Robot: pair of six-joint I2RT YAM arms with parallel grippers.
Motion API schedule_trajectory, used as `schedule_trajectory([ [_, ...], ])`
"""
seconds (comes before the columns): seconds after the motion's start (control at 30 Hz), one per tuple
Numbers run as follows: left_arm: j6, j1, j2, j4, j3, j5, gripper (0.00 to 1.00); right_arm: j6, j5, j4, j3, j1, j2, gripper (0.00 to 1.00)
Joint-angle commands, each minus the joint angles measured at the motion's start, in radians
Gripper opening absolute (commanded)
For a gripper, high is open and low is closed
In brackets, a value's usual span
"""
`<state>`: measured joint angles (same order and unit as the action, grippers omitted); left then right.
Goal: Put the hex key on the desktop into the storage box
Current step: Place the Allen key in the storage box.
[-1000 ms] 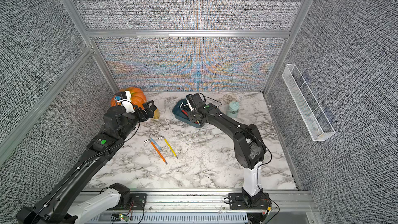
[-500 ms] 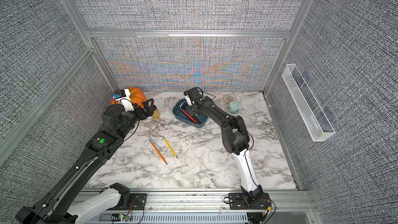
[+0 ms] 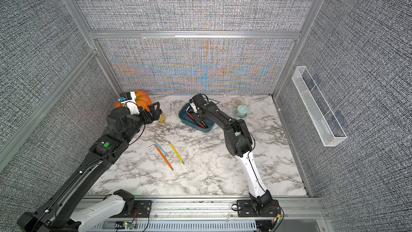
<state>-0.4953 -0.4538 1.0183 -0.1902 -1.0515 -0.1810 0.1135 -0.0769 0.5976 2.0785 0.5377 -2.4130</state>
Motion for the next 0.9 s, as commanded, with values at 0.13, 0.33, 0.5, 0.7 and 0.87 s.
schedule_trajectory([
  [0.13, 0.011, 0.001, 0.002, 0.005, 0.003, 0.004, 1.00, 0.000, -0.012, 0.009, 0.019, -0.001, -0.006, 0.21],
  [0.33, 0.006, 0.001, -0.007, 0.003, 0.005, 0.002, 1.00, -0.003, -0.017, 0.017, 0.048, -0.003, 0.014, 0.33],
  [0.5, -0.001, 0.001, -0.015, 0.001, 0.005, 0.003, 1.00, -0.015, -0.042, 0.008, 0.014, 0.024, 0.117, 0.33],
  [0.7, -0.012, 0.002, -0.018, 0.001, 0.005, 0.000, 1.00, -0.049, -0.012, -0.062, -0.247, 0.149, 0.338, 0.39],
  [0.87, -0.004, 0.002, -0.038, -0.009, -0.012, 0.009, 1.00, -0.167, 0.036, -0.153, -0.489, 0.260, 0.469, 0.42],
])
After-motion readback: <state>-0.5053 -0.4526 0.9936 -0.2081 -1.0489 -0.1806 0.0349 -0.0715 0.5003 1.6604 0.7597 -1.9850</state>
